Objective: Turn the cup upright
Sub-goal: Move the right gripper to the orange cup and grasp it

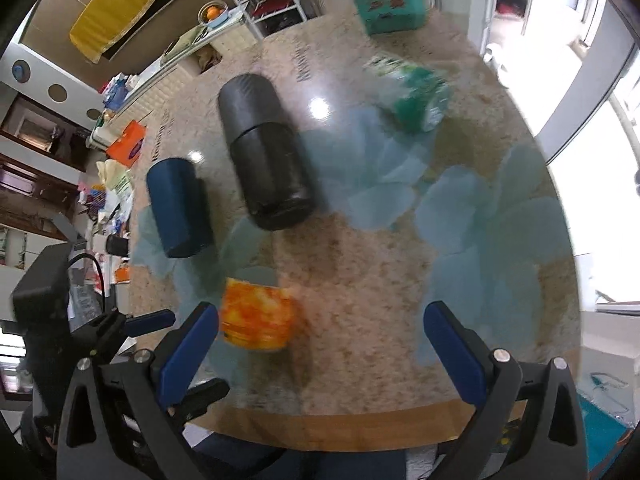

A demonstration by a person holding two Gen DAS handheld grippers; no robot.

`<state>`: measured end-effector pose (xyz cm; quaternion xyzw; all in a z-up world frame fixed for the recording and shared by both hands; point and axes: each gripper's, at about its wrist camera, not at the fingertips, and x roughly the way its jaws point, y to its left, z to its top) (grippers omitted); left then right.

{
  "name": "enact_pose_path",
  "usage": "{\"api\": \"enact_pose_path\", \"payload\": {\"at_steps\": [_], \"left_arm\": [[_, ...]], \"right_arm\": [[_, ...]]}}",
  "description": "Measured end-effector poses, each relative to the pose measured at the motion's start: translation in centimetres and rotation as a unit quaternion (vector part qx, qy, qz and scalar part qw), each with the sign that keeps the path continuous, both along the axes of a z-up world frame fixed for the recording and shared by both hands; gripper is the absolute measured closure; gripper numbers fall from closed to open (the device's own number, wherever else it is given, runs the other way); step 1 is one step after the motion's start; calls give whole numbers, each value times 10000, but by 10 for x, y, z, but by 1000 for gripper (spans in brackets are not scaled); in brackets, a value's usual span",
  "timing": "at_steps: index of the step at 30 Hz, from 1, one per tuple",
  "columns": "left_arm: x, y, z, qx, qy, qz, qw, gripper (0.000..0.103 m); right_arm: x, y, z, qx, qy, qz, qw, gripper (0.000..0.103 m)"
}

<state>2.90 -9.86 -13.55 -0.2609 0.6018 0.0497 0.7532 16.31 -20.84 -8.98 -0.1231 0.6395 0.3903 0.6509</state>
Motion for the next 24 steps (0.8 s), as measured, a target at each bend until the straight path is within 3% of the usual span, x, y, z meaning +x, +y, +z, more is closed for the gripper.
{"api": "enact_pose_path", "payload": {"at_steps": [8,13,19,24], "left_arm": [[-41,24,-8,-224,-135,205,9994,0],[-61,40,-10,-214,-247,344,9989,0],[-69,49,-11,-172,-299,253,9991,0],[-70,56,-14,-214,-332,161,9991,0]], "right_arm": [[-25,49,-34,-718,120,414,9965,0],[-21,71,-80,-1137,923,98,9892,0],[-21,81,-115,-1782,1051,-103,9783,0],[-24,84,-132,-1912,1217,-259,9736,26]]}}
